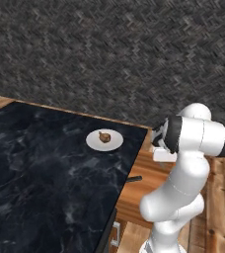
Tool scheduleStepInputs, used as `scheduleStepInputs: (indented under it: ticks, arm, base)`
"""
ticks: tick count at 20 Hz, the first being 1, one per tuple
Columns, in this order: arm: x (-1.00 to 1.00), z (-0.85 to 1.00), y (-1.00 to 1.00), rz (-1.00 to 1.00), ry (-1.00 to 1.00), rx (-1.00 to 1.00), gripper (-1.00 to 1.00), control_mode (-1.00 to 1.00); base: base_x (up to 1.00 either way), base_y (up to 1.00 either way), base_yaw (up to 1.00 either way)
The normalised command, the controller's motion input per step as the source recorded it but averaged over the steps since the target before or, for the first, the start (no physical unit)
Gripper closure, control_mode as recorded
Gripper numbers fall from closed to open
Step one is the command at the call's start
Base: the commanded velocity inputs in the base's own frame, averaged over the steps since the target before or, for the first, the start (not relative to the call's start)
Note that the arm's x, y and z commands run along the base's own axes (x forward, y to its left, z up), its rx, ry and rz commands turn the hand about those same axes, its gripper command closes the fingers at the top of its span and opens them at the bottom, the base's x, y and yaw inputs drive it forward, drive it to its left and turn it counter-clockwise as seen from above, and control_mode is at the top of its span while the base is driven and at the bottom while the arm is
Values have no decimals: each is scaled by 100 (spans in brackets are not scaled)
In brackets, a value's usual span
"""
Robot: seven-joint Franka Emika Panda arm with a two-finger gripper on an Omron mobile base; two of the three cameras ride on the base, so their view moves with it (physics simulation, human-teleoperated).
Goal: Pick up the knife from the drawer and place it on the cutting board. Then place the meat from the plate to the cutting board.
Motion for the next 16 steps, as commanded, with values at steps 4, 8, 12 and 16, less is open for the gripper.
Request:
scheduleStepInputs:
  ticks: [4,8,12,16]
  arm:
    - [4,-42,-19,0,-5,0,-100,-100]
    - [3,-40,-18,0,-6,0,-100,-100]
    - [9,-43,-12,0,-6,0,-100,-100]
    - [1,-29,-40,0,-9,0,-100,-100]
  base:
    - [0,0,0]
    - [0,0,0]
    - [0,0,0]
    - [0,0,0]
